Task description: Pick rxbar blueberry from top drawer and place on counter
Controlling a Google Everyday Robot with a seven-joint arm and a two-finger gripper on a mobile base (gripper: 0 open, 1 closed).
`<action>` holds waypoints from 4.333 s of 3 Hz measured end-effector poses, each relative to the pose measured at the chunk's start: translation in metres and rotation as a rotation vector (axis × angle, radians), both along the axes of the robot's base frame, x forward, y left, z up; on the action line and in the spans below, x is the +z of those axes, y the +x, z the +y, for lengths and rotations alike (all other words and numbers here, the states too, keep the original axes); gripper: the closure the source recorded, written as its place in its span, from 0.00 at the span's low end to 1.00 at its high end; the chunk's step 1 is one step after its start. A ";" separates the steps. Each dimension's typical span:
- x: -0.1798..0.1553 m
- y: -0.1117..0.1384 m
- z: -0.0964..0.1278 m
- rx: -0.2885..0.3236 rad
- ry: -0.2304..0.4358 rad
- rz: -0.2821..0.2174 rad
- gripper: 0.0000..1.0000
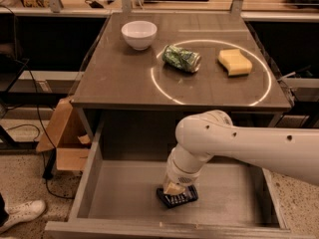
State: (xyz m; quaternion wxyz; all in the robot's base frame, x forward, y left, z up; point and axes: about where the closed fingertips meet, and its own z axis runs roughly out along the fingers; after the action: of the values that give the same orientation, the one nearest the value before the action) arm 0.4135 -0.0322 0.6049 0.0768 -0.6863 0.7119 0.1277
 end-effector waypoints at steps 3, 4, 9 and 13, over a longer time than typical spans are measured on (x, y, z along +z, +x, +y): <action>0.106 0.026 0.007 0.051 0.025 -0.056 1.00; 0.106 0.026 0.007 0.051 0.025 -0.056 0.81; 0.105 0.026 0.006 0.052 0.027 -0.056 0.00; 0.018 0.035 0.013 0.030 0.076 -0.038 0.00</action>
Offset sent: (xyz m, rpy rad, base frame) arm 0.0333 0.0084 0.1317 0.0310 -0.0657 0.0600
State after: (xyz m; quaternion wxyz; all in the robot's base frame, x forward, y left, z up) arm 0.4482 -0.0190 0.6231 0.1145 -0.6956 0.6947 0.1430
